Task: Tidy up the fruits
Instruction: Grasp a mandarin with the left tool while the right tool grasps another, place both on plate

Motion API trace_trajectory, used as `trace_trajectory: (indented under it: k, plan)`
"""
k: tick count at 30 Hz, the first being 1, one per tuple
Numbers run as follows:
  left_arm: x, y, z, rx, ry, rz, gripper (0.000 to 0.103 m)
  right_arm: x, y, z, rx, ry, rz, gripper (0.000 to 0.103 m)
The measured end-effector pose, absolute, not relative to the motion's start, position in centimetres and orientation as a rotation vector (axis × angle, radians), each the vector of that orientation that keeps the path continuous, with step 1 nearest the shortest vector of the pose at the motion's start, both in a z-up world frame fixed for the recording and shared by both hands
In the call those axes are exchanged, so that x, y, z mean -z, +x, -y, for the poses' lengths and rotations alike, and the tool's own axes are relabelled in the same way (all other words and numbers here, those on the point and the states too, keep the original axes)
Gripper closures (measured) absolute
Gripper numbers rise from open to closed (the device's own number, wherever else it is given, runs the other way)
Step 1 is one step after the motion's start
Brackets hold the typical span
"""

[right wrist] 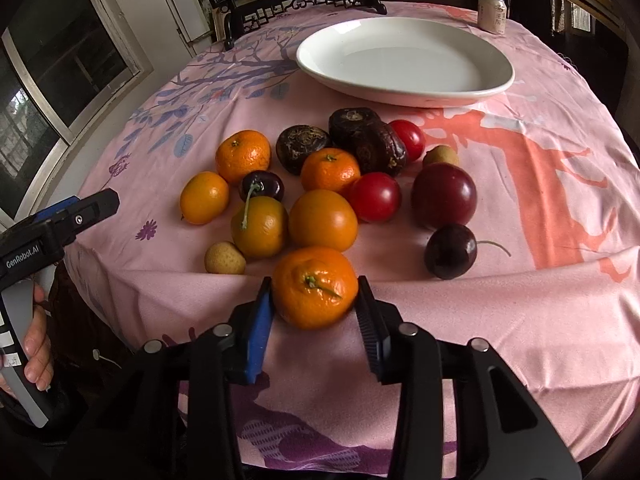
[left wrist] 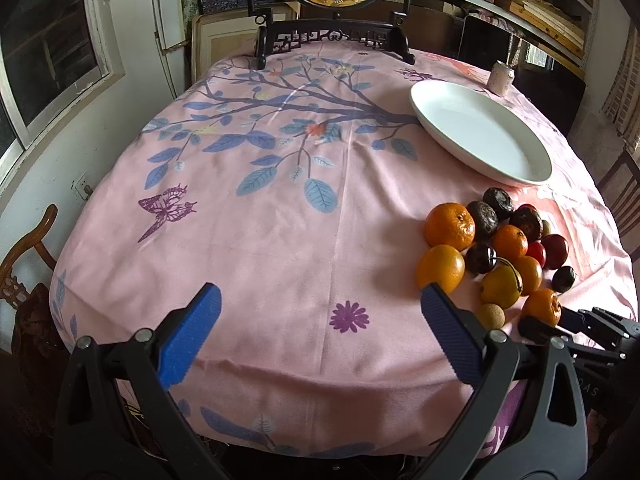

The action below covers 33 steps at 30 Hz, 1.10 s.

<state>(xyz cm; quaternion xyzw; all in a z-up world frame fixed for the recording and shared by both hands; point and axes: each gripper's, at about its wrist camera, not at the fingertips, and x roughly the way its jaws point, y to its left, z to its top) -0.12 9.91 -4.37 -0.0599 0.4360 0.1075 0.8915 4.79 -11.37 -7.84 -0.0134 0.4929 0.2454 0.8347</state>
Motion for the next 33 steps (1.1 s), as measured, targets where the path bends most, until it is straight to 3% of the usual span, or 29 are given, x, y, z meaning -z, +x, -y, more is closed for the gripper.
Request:
trace_trajectory:
  k: [8, 10, 12, 16, 26, 33]
  plan:
    - [7.1, 3.0, -5.5, -0.123, -0.033, -0.968, 0.002, 6.3, 4.4, 14.6, -0.413, -0.038, -0.987, 0.062]
    - [7.5, 3.8, -5.0, -0.103, -0.031, -0.968, 0.007, 6.4, 4.4, 15.1, -0.415, -0.028, -0.996, 0.062]
    - [8.0, 4.7, -4.5, -0.066, -0.033, -0.985, 0.033, 6.5, 4.3, 15.4, -0.42, -0.017, -1.001, 0.062]
    - [8.4, 5.7, -4.0, -0.012, -0.051, -0.981, 0.066, 6.6, 4.4, 16.0, -0.416, 0.012, -1.004, 0.062]
    - [6.1, 4.9, -4.2, 0.036, -0.102, -0.948, 0.067, 6.1, 5.1, 16.9, -0.42, 0.038, -0.998, 0.062]
    - [-1.4, 11.2, -2.8, 0.084, -0.02, -0.87, 0.067, 1.6, 12.1, 16.5, -0.472, -0.026, -0.93, 0.062]
